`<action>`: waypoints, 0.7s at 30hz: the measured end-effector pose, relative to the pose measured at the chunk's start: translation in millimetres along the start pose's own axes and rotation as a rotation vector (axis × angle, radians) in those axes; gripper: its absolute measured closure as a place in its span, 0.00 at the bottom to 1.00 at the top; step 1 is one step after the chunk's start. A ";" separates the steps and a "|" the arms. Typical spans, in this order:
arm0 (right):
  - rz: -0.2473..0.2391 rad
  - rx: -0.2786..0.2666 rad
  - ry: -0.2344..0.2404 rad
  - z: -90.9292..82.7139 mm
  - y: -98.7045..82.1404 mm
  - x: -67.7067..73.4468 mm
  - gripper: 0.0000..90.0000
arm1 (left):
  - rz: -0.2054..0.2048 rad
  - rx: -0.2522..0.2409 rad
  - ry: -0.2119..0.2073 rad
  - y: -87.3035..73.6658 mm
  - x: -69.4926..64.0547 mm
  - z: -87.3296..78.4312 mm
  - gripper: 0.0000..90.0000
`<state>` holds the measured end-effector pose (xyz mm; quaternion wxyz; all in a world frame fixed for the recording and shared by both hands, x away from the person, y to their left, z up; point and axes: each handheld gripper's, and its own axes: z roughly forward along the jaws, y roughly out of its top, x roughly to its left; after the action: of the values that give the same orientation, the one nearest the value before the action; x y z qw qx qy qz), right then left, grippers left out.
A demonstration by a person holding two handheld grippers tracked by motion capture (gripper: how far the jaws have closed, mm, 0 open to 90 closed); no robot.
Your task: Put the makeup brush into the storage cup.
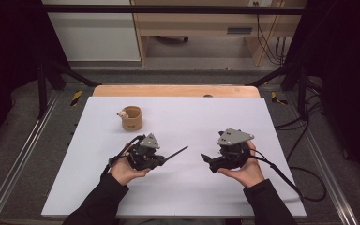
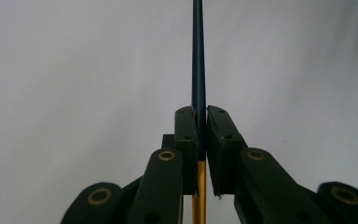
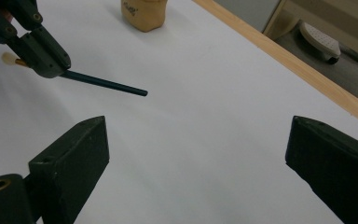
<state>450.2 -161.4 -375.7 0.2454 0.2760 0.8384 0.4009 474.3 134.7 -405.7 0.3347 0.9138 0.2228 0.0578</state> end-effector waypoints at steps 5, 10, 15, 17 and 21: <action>-0.038 0.027 0.034 2.4 5.3 6.0 0.08 | 0.009 0.002 -0.022 2.5 -1.1 -0.8 0.92; -0.083 0.057 0.051 5.1 10.0 11.1 0.08 | 0.023 0.006 -0.037 3.3 -3.4 1.0 0.92; -0.114 0.079 0.078 6.3 13.4 14.3 0.09 | 0.033 0.015 -0.053 4.6 -3.3 1.3 0.92; -0.122 0.083 0.095 7.3 13.6 17.3 0.09 | 0.026 0.007 -0.063 4.6 -4.3 1.8 0.92; -0.155 0.104 0.117 10.2 13.6 22.4 0.10 | 0.038 0.016 -0.076 5.1 -5.9 3.0 0.92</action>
<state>444.0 -134.0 -374.8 0.2115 0.1986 0.8898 0.3523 471.7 126.9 -404.6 0.3346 0.9220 0.1929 0.0278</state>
